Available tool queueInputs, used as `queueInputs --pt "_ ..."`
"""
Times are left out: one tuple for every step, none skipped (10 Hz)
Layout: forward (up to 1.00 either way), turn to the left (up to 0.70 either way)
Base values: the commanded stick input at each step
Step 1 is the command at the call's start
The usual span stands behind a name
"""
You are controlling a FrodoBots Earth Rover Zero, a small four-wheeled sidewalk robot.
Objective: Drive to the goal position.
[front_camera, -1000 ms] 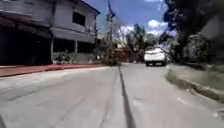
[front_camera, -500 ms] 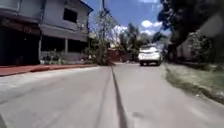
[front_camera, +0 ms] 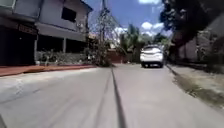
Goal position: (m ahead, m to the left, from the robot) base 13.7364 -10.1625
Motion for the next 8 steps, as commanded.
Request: queueInputs --pt "1.00 -0.23" --pt "1.00 -0.20" --pt "1.00 -0.03" --pt "1.00 0.00" --pt "1.00 -0.01" --pt "1.00 -0.04" --pt "1.00 -0.09" --pt "1.00 -0.12"
